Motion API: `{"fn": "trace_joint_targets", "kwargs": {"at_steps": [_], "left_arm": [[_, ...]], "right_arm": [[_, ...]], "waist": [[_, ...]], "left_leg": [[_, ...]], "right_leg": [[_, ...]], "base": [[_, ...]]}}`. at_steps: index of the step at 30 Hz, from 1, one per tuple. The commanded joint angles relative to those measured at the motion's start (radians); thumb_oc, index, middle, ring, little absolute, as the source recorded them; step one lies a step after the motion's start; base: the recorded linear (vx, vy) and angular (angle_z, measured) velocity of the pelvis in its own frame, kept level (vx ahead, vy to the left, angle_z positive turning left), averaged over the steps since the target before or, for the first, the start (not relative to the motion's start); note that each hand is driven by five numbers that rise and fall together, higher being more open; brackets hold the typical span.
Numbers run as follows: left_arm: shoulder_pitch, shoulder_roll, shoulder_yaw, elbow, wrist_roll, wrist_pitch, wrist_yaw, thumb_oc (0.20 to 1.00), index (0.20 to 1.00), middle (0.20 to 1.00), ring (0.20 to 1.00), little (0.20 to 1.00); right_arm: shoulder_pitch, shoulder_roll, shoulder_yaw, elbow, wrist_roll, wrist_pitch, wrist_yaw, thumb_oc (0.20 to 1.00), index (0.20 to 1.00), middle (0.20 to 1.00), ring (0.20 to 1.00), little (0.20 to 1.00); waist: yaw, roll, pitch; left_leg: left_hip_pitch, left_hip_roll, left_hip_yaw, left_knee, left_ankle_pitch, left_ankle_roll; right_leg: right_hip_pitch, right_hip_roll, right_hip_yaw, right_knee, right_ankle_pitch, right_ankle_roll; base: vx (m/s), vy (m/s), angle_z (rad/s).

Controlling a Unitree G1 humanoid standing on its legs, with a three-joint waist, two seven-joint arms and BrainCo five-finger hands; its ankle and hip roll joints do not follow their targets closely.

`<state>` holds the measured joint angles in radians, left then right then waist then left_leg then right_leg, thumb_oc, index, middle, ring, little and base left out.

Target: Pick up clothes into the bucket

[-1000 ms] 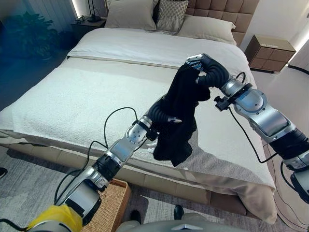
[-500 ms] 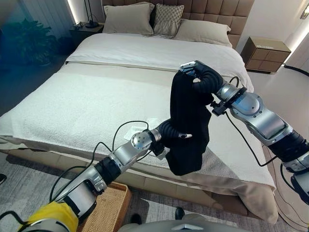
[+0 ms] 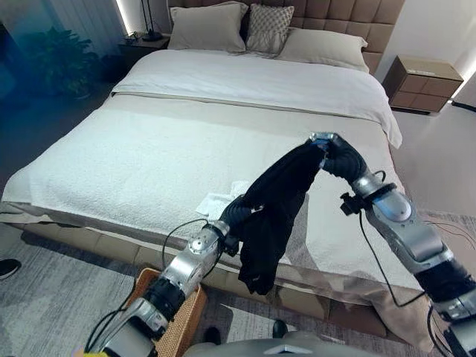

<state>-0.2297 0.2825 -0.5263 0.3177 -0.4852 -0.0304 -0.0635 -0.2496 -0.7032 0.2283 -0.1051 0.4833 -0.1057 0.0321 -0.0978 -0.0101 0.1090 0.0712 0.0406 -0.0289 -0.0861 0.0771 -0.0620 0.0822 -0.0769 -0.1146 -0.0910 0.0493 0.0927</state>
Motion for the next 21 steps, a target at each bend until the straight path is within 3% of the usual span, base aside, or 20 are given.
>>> {"fn": "trace_joint_targets", "kwargs": {"at_steps": [1,5,6,11,18,21], "left_arm": [[0.019,0.058,0.088,-0.034,-0.045,-0.041,0.041,0.200,0.200,0.200,0.200,0.200],[0.105,0.117,0.205,-0.168,-0.056,-0.062,0.045,0.200,0.200,0.200,0.200,0.200],[0.154,0.156,0.289,-0.255,-0.082,-0.080,0.036,0.200,0.200,0.200,0.200,0.200],[0.236,0.199,0.420,-0.389,-0.164,-0.109,0.007,0.200,0.200,0.200,0.200,0.200],[0.368,0.181,0.653,-0.648,-0.384,-0.164,-0.025,0.200,0.200,0.200,0.200,0.200],[0.370,0.173,0.710,-0.688,-0.414,-0.193,-0.018,0.200,0.200,0.200,0.200,0.200]], "right_arm": [[-0.061,0.024,-0.184,-0.050,0.088,-0.102,-0.070,1.000,1.000,1.000,1.000,1.000],[0.033,0.082,-0.252,-0.013,0.056,-0.096,-0.088,1.000,1.000,1.000,1.000,1.000],[0.105,0.131,-0.291,0.021,0.032,-0.089,-0.093,1.000,1.000,1.000,1.000,1.000],[0.202,0.226,-0.321,0.126,-0.020,-0.076,-0.099,1.000,1.000,1.000,1.000,1.000],[0.320,0.384,-0.305,0.530,-0.167,-0.034,-0.130,1.000,1.000,1.000,1.000,1.000],[0.327,0.404,-0.291,0.632,-0.200,-0.026,-0.125,1.000,1.000,1.000,1.000,1.000]], "waist": [[0.018,-0.071,-0.012],[0.028,-0.069,-0.007],[0.034,-0.063,-0.003],[0.044,-0.053,0.010],[0.072,-0.033,0.044],[0.081,-0.028,0.055]], "left_leg": [[-0.025,-0.033,-0.026,0.099,-0.125,0.010],[-0.030,-0.035,-0.031,0.101,-0.127,0.010],[-0.034,-0.037,-0.037,0.102,-0.128,0.012],[-0.045,-0.042,-0.047,0.111,-0.129,0.013],[-0.083,-0.058,-0.082,0.140,-0.131,0.013],[-0.094,-0.064,-0.099,0.149,-0.132,0.012]], "right_leg": [[-0.011,-0.060,-0.021,0.081,-0.064,0.053],[-0.015,-0.061,-0.025,0.087,-0.068,0.052],[-0.016,-0.063,-0.028,0.090,-0.071,0.051],[-0.024,-0.066,-0.034,0.100,-0.079,0.049],[-0.049,-0.074,-0.057,0.142,-0.097,0.041],[-0.054,-0.078,-0.070,0.155,-0.103,0.039]], "base": [[0.00,0.000,0.00],[0.00,0.000,0.00],[0.00,0.000,0.00],[0.00,0.006,0.07],[-0.02,0.010,0.13],[-0.02,-0.001,0.22]]}}
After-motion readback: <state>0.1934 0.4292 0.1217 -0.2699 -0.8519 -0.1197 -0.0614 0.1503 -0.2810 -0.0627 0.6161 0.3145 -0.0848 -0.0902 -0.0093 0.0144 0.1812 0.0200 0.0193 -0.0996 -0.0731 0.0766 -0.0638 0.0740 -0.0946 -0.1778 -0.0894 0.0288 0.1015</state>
